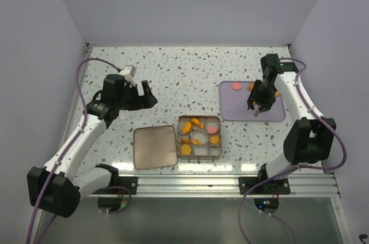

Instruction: Pack the cookies

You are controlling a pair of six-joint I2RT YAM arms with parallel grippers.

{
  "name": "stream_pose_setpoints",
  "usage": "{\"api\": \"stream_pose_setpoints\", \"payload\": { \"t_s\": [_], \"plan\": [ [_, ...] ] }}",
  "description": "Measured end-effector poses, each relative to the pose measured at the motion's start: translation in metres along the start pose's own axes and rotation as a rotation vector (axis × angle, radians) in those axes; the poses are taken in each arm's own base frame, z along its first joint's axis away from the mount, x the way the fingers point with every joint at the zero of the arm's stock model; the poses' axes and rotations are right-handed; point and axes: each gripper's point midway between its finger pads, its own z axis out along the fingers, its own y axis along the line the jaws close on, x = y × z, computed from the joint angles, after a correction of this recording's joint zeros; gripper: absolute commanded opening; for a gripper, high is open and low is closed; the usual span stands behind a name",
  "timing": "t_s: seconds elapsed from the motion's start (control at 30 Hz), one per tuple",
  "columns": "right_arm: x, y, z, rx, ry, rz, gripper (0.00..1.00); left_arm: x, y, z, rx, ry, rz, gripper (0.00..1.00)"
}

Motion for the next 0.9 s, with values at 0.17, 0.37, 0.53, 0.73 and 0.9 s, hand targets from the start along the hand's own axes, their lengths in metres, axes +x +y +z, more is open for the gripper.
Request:
{"api": "stream_pose_setpoints", "payload": {
  "t_s": [0.17, 0.37, 0.53, 0.73, 0.9],
  "plan": [
    [-0.004, 0.001, -0.002, -0.012, -0.006, 0.002, 0.45, -0.002, -0.001, 0.002, 0.003, -0.006, 0.001, 1.0],
    [-0.002, 0.005, -0.003, -0.035, 0.005, -0.003, 0.38, -0.004, -0.001, 0.002, 0.006, -0.014, 0.001, 1.0],
    [0.0, 0.009, -0.004, -0.056, 0.017, -0.005, 0.32, -0.005, -0.002, 0.002, 0.007, -0.017, -0.005, 1.0],
    [0.002, 0.011, -0.006, -0.076, 0.02, -0.006, 0.3, -0.007, -0.004, -0.001, 0.013, -0.031, -0.002, 1.0],
    [0.004, 0.012, -0.018, -0.098, -0.003, -0.01, 0.3, -0.012, -0.008, -0.009, 0.026, -0.058, 0.003, 1.0]
  ]
}}
